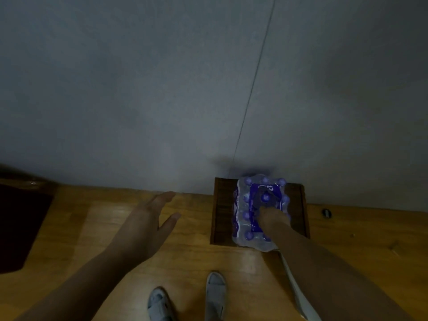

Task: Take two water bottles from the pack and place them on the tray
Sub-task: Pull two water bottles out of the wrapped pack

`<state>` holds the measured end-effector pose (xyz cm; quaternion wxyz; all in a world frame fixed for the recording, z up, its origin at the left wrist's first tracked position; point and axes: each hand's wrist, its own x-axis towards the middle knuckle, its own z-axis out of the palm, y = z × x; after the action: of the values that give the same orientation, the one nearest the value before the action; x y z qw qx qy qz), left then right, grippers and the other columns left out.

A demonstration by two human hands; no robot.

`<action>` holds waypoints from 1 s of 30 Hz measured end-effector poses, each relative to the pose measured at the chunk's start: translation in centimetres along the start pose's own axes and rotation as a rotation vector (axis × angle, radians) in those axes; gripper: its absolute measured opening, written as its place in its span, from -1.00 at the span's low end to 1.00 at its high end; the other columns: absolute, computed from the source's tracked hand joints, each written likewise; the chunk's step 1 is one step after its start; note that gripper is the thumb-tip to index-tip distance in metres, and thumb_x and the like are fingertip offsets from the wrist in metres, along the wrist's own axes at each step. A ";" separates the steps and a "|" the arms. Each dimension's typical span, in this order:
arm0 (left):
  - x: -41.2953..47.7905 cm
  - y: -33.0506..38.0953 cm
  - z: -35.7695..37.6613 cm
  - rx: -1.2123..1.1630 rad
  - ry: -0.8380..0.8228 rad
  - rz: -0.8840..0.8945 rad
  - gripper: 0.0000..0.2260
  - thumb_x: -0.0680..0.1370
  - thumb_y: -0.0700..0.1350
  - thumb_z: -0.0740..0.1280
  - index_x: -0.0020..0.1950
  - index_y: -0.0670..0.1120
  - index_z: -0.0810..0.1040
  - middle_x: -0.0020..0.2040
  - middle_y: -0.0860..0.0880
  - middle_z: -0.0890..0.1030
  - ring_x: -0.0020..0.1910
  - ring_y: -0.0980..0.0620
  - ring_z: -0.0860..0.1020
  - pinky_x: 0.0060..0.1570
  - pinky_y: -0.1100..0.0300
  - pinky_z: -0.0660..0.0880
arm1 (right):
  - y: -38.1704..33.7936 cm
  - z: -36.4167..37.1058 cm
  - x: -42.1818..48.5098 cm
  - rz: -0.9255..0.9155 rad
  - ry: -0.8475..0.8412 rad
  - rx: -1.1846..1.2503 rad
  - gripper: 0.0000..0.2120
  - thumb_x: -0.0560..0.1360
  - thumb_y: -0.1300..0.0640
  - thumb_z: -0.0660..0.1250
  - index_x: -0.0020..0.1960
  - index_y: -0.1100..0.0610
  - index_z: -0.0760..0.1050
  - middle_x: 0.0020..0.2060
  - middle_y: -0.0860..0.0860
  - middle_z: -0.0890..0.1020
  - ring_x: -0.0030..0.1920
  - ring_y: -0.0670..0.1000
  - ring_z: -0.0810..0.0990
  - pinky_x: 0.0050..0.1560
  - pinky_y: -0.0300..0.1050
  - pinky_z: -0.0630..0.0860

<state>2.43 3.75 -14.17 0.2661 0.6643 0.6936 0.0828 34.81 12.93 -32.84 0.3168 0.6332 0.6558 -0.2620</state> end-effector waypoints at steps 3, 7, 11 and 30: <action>0.2 0.1 0.3 -0.035 -0.011 -0.025 -0.53 0.59 0.11 0.32 0.48 0.04 0.40 0.38 0.04 0.55 -0.05 0.06 0.59 0.10 0.26 0.36 | 1.1 0.2 -0.8 -0.055 0.087 0.075 -0.69 0.70 0.07 0.06 0.33 0.15 0.44 0.19 0.13 0.64 0.14 0.11 0.64 0.07 0.00 0.56; 0.5 0.8 0.8 -0.078 -0.067 -0.022 -0.52 0.60 0.15 0.28 0.50 0.06 0.36 0.43 0.09 0.50 0.09 0.05 0.59 0.15 0.29 0.32 | 2.7 -2.1 -4.3 -0.092 0.233 0.178 -0.69 0.66 -0.11 0.09 0.22 0.05 0.45 0.00 0.07 0.68 -0.19 0.03 0.55 -0.19 -0.11 0.38; 0.6 2.7 1.1 -0.127 -0.134 0.031 -0.49 0.58 0.18 0.31 0.51 0.12 0.32 0.44 0.14 0.46 -0.20 0.14 0.46 0.05 0.36 0.34 | 4.4 -7.1 -10.8 -0.172 0.525 0.143 -0.71 0.58 -0.19 0.20 -0.05 0.01 0.52 -0.27 0.05 0.67 -0.30 0.07 0.67 -0.42 -0.14 0.33; -1.7 3.1 2.4 -0.373 0.020 0.073 -0.39 0.19 0.27 0.58 0.16 0.39 0.42 0.03 0.38 0.60 -0.08 0.33 0.62 -0.19 0.45 0.52 | 2.3 -7.0 -2.1 -0.066 0.187 0.320 -0.57 0.70 -0.06 0.10 0.48 0.13 0.36 0.30 0.21 0.58 0.23 0.22 0.59 0.19 0.04 0.52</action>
<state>6.27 1.92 -14.26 0.3747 0.6273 0.6442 0.2261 36.56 16.83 -26.50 0.1411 0.6751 0.6528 -0.3133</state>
